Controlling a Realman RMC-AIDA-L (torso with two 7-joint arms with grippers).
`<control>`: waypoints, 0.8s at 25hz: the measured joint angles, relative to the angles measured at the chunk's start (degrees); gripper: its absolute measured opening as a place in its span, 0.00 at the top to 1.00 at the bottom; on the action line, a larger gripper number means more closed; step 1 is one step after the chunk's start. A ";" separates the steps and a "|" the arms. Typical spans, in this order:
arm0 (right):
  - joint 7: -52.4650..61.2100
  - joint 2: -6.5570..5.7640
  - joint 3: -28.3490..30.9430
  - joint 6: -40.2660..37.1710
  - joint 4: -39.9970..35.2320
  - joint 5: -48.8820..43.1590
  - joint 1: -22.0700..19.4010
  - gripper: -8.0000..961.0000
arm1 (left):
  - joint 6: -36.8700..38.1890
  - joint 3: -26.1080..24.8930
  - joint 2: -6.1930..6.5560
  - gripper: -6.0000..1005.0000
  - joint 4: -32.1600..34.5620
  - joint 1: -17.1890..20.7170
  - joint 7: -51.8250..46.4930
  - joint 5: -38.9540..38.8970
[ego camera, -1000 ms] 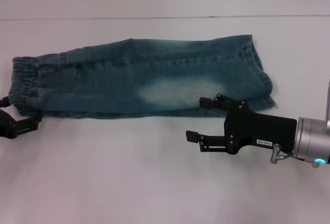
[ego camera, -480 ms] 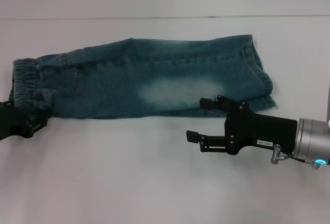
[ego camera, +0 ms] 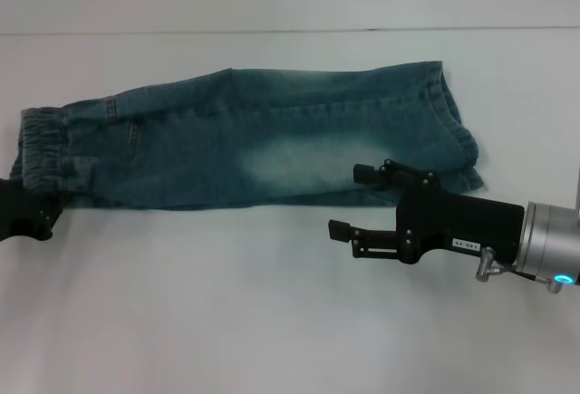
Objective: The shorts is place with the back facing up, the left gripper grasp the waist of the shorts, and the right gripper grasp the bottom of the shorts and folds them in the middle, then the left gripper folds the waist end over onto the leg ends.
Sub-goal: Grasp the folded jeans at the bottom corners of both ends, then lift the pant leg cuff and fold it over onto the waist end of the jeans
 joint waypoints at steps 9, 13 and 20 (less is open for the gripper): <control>-5.69 0.35 -0.05 5.96 5.28 9.86 1.28 0.04 | 3.04 0.42 0.60 0.95 3.57 -0.73 -9.26 2.88; -15.13 0.62 0.71 12.68 13.55 17.20 5.21 0.05 | 6.78 3.53 -0.08 0.95 9.62 -1.28 -15.94 3.68; -33.66 1.15 7.03 19.67 26.24 27.56 12.54 0.14 | 11.21 13.59 -0.18 0.95 19.74 -3.34 -29.49 5.19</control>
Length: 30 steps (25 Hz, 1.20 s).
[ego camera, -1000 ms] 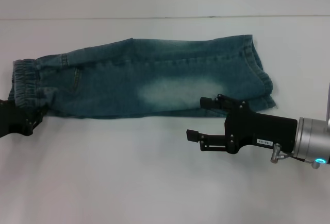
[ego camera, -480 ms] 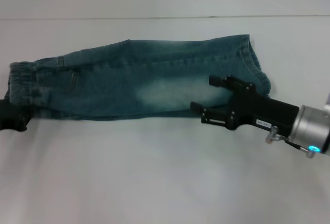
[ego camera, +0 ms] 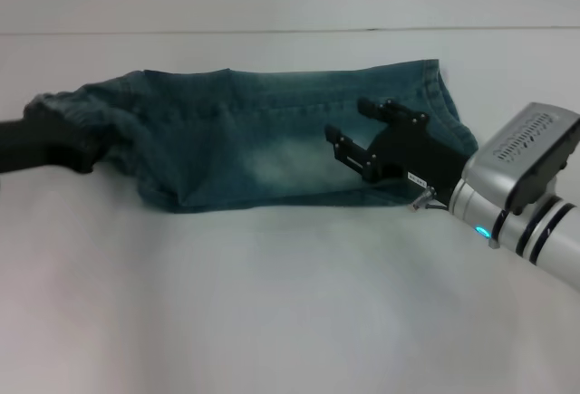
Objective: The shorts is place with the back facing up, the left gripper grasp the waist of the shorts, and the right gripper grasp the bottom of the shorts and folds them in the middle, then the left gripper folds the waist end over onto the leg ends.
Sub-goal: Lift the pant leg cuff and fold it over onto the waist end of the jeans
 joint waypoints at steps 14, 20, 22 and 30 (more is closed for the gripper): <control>-0.12 0.20 0.99 13.01 2.68 -5.00 8.18 0.75 | 2.72 10.55 1.09 0.95 8.04 -11.51 -18.62 1.13; 0.23 0.18 2.95 15.35 3.12 -9.53 9.95 0.87 | 1.54 14.85 -0.01 0.95 7.70 -19.39 -24.08 6.86; 0.23 0.17 4.13 16.10 3.21 -11.27 10.43 0.90 | 0.21 17.43 -0.06 0.95 7.33 -21.56 -26.50 7.45; 0.50 0.16 5.62 16.61 3.15 -14.80 10.66 0.99 | -4.30 25.37 -0.12 0.95 5.88 -27.34 -32.35 7.61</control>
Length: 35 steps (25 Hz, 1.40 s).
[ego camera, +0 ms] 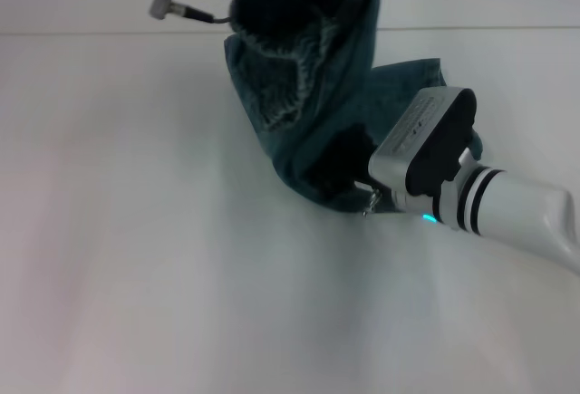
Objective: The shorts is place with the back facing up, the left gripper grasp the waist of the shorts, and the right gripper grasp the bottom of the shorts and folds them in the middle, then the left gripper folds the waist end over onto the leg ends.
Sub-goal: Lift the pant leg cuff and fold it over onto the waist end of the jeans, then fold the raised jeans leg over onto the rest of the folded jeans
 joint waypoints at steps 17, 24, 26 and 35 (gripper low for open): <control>14.30 -2.06 -2.55 -26.95 -23.00 -4.20 -26.24 0.99 | -11.12 12.28 -0.39 0.95 -7.21 -2.71 0.26 -0.22; 18.58 -2.08 -3.42 -29.53 -24.71 -5.61 -30.69 0.99 | -24.18 31.25 -0.75 0.95 -7.95 -2.74 0.58 -1.12; 19.07 -1.93 -3.92 -29.57 -24.46 -6.36 -30.52 0.99 | -30.17 37.86 -0.76 0.95 -9.05 -3.17 0.55 -1.56; 21.03 -1.63 -5.65 -29.97 -24.22 -7.34 -29.49 0.99 | -38.74 43.90 -0.76 0.82 -14.67 -6.40 0.61 -3.62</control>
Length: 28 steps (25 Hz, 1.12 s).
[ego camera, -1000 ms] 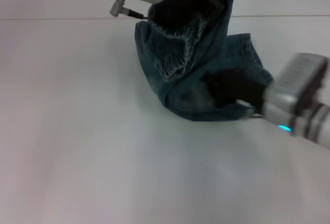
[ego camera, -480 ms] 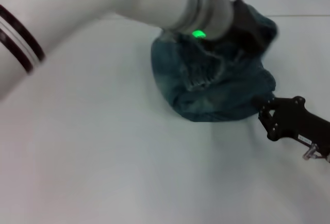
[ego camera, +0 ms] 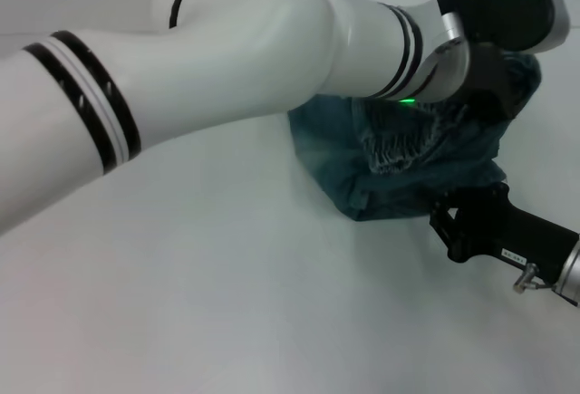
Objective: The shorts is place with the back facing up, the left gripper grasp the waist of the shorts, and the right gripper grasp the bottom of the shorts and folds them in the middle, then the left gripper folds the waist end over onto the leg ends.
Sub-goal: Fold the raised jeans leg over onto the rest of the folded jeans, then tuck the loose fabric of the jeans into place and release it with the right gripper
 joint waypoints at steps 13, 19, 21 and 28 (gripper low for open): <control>0.51 -0.08 -0.10 0.15 0.01 0.01 1.61 0.98 | 3.82 -5.23 0.35 0.33 -4.67 -0.97 -0.01 2.02; 2.91 -0.44 -0.10 -0.57 -2.31 0.00 0.74 0.98 | 4.25 -10.91 0.38 0.19 1.77 5.53 3.42 1.79; 5.80 -0.50 -0.09 -2.73 -6.25 -1.07 -0.83 0.98 | 5.19 -13.68 0.25 0.14 7.47 10.38 4.90 1.29; 23.92 -0.10 -0.15 -12.03 -27.79 -10.38 -4.05 0.98 | 11.32 -21.43 0.01 0.07 21.18 28.48 16.99 -13.79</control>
